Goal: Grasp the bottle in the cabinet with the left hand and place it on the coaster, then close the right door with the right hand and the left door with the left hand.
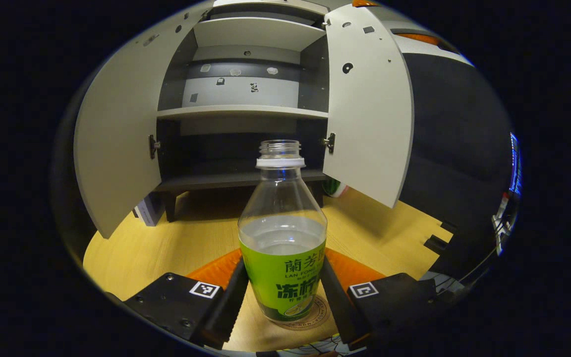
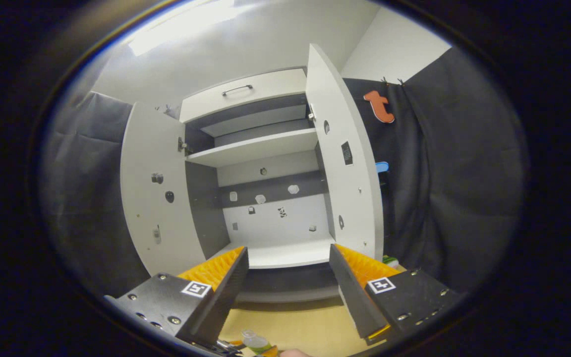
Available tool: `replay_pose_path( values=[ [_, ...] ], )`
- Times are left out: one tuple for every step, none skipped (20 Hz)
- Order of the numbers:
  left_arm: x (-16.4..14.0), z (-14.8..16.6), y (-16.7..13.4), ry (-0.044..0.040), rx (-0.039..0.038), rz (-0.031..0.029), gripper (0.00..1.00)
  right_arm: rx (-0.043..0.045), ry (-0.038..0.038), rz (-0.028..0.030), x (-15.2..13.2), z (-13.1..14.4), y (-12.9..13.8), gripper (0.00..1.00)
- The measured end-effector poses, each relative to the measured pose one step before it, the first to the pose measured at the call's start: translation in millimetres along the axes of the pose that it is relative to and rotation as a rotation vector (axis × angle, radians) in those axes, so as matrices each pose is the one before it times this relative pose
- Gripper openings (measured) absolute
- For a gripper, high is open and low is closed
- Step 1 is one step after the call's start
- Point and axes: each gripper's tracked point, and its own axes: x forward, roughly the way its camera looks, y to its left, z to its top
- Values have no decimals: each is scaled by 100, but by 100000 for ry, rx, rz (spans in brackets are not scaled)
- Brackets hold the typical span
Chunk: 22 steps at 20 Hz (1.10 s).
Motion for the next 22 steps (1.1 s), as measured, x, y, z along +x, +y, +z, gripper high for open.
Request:
replay_pose_path(
  values=[
    [45, -87, -265, -623, 1383, -872, 80, -423, 344, -382, 79, -131, -58, 99],
    [158, 105, -375, -1150, 1471, -1551, 81, -1119, 536, -762, 38, -234, -213, 99],
    [157, -65, -539, -686, 1469, -1825, 80, -882, 899, -1190, -17, -270, -252, 98],
    [210, 207, -209, -1499, 2052, -978, 80, -709, 1073, -767, -15, -461, -186, 99],
    [254, -90, -346, -354, 1993, -1383, 80, -708, 996, -581, -95, -363, -85, 99],
    [187, -221, -123, -644, 1260, -483, 80, -1149, 837, -145, -110, -349, -21, 99],
    [215, -329, -191, 110, 387, -1037, 81, -1995, 805, -219, -76, -314, -90, 99],
    [210, -986, -431, 2357, -114, -1737, 81, -2048, 473, -990, 24, -237, -327, 99],
    [182, -1040, -540, 3769, 424, -2988, 82, -1527, 379, -645, 0, -80, -237, 99],
    [-26, -1245, -234, 5258, 554, -1179, 83, -564, -1, -474, 16, -35, -140, 99],
    [-75, -230, 356, 288, -86, -169, 88, 199, 120, -304, -118, 51, -135, 99],
    [-126, 219, 254, -386, 59, 636, 95, 242, 72, -138, -57, -71, -55, 99],
    [5, 459, 84, -1747, 100, -829, 97, -67, -95, -508, -90, 17, -192, 99],
    [-143, 274, -190, -208, -253, -1391, 97, -323, -37, -733, -200, -172, -325, 99],
    [-71, 220, -219, 122, 250, -1357, 96, -406, 124, -629, -210, -99, -276, 99],
    [-122, 214, -266, 120, 681, -1696, 95, -190, 260, -996, -166, -211, -421, 94],
    [-48, 234, -295, 295, 705, -924, 96, 253, 354, -1050, -151, -124, -413, 94],
    [-73, 247, -66, 521, 1024, -41, 96, 490, 391, -762, -213, -112, -340, 94],
    [-51, 532, -46, -335, 952, 599, 96, 130, 104, -720, -176, 79, -344, 99],
    [-89, 491, -3, 162, 918, 779, 96, -146, 32, -839, -111, 106, -437, 99],
    [-92, 468, -241, 753, 768, -651, 96, -273, 32, -511, -107, 140, -404, 99],
    [-367, 185, -429, 1696, 847, -1058, 96, -589, -117, -256, -189, 134, -420, 99]
  ],
)
